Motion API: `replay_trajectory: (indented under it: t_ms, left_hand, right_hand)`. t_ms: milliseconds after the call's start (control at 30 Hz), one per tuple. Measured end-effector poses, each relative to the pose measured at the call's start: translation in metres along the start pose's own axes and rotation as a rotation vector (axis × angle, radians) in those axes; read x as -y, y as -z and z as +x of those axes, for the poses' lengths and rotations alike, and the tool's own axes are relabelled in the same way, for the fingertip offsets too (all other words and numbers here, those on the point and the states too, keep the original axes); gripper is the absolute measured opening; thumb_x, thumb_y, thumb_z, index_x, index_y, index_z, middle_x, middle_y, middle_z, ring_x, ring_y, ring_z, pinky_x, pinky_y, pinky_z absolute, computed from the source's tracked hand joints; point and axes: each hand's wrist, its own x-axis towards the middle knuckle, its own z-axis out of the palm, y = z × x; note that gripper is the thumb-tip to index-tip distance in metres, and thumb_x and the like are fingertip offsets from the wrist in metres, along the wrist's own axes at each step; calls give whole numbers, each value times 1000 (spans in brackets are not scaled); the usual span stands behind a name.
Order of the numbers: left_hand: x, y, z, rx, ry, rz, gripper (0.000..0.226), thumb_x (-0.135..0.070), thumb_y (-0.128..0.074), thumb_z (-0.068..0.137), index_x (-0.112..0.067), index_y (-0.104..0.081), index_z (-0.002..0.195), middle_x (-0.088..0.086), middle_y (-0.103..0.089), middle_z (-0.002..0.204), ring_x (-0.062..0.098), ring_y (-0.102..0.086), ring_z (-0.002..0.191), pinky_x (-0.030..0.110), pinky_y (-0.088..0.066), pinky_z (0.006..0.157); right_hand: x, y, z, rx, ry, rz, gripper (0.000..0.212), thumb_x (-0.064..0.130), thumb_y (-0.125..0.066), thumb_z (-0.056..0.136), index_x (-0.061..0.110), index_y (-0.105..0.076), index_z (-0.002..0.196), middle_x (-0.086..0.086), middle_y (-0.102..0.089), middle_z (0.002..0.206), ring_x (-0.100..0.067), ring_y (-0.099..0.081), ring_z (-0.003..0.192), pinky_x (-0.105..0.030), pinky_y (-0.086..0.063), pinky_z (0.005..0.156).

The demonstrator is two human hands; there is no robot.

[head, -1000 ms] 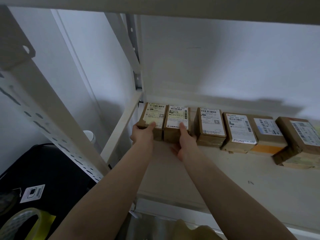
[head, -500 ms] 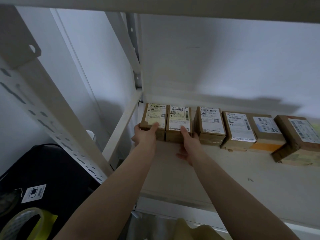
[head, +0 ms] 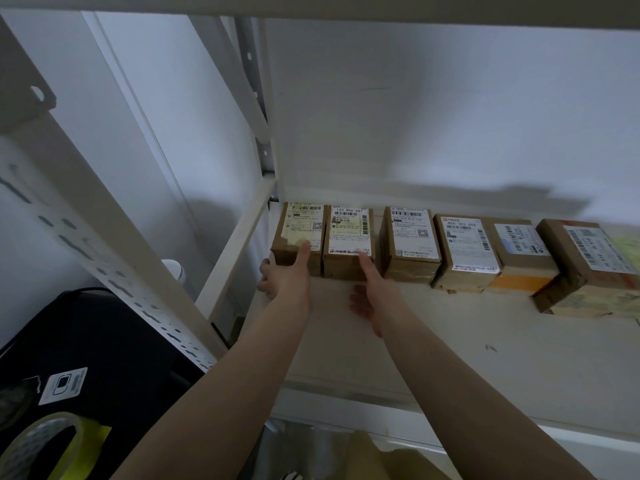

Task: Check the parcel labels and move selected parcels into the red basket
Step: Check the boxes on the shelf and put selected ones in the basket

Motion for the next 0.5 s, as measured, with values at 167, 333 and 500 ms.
replay_trajectory:
  t_ms: [167, 333, 500]
  left_hand:
    - [22, -13, -40, 37, 145, -63, 92, -61, -75, 67, -16, -34, 136, 17, -35, 143, 35, -40, 128, 47, -37, 108]
    - [39, -57, -76, 284, 206, -22, 107, -79, -72, 49, -11, -51, 130, 13, -57, 129, 34, -54, 119, 47, -46, 101]
    - [30, -100, -91, 406, 267, -95, 135, -77, -72, 16, -17, -47, 135, 8, -60, 127, 29, -62, 108, 34, -53, 74]
  right_hand:
    - [-5, 29, 0, -79, -102, 174, 48, 61, -65, 83, 15, -54, 84, -14, -63, 101, -28, -64, 87, -40, -59, 79]
    - [11, 55, 11, -138, -97, 368, 48, 61, -69, 80, 14, -59, 88, -8, -55, 84, -23, -56, 80, -36, -51, 78]
    - [21, 58, 24, -60, -120, 482, 74, 65, -76, 66, 16, -65, 121, -10, -72, 113, -31, -69, 102, -50, -55, 93]
